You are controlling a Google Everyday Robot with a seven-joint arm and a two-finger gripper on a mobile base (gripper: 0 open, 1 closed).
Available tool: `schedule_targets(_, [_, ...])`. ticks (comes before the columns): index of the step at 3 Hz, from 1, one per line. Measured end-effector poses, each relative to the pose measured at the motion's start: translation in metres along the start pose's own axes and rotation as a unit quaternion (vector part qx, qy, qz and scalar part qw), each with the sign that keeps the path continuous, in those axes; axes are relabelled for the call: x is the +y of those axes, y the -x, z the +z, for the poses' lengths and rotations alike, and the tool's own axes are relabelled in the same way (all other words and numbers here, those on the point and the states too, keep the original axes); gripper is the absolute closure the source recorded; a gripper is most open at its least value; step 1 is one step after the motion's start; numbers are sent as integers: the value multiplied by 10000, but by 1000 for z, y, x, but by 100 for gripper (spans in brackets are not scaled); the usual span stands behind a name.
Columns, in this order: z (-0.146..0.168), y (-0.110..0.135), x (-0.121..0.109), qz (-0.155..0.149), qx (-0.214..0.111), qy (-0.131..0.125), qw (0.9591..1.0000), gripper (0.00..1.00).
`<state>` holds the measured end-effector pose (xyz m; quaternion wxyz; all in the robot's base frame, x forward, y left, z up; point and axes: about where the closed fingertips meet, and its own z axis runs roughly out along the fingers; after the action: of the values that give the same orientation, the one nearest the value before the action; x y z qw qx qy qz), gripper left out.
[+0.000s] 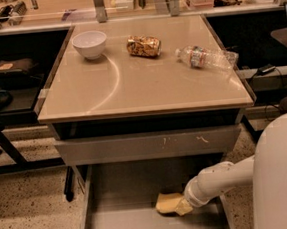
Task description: Place sponge into middle drawer
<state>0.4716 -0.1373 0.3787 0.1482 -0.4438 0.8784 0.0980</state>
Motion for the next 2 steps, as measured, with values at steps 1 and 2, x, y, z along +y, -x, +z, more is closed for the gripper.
schedule_targets(1, [0,0,0,0,0,0,10000,34])
schedule_targets(2, [0,0,0,0,0,0,10000,10])
